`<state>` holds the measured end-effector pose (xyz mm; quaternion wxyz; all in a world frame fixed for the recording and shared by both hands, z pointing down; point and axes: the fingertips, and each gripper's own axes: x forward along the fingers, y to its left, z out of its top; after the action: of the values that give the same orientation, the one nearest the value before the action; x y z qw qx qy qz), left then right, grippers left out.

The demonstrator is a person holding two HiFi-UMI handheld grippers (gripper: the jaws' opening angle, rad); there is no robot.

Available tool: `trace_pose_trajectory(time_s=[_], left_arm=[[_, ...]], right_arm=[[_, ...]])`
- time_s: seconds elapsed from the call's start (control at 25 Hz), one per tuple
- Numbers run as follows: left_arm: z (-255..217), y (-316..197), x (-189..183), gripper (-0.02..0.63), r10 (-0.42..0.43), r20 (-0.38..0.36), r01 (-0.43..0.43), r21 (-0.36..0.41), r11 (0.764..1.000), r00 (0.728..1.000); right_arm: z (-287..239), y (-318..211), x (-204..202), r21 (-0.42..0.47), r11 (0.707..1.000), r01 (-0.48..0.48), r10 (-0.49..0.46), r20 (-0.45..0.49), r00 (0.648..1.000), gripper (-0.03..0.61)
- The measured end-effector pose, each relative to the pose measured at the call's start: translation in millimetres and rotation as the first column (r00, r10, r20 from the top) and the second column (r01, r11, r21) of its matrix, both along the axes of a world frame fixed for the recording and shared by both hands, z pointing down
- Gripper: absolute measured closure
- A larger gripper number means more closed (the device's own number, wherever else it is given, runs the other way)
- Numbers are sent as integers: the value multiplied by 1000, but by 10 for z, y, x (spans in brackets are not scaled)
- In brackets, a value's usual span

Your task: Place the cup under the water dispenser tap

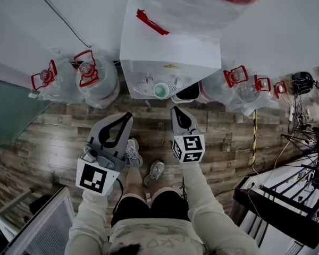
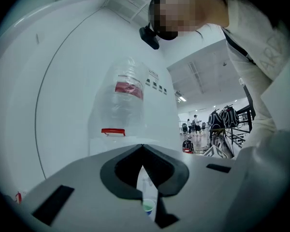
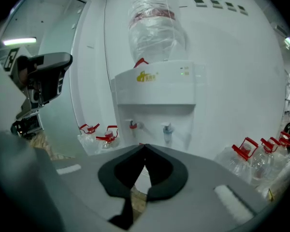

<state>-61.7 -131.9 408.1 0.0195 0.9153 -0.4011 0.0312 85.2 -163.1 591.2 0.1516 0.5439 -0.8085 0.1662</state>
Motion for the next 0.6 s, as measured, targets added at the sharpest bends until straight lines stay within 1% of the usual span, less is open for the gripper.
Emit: trace_pose_trajectory(time_s=[0.16, 0.44, 0.6], left_arm=[[-201, 109, -5, 609, -15, -7, 15, -9, 1000, 1000], [-572, 333, 20, 609, -26, -23, 27, 7, 1000, 999], [-764, 480, 24, 609, -31, -31, 32, 17, 999, 999]], right_arm=[[-366, 113, 6, 33, 999, 18, -18, -13, 1000, 569], [-977, 387, -40, 94, 993, 71, -65, -65, 996, 569], [-1268, 545, -48, 119, 990, 74, -67, -62, 996, 569]])
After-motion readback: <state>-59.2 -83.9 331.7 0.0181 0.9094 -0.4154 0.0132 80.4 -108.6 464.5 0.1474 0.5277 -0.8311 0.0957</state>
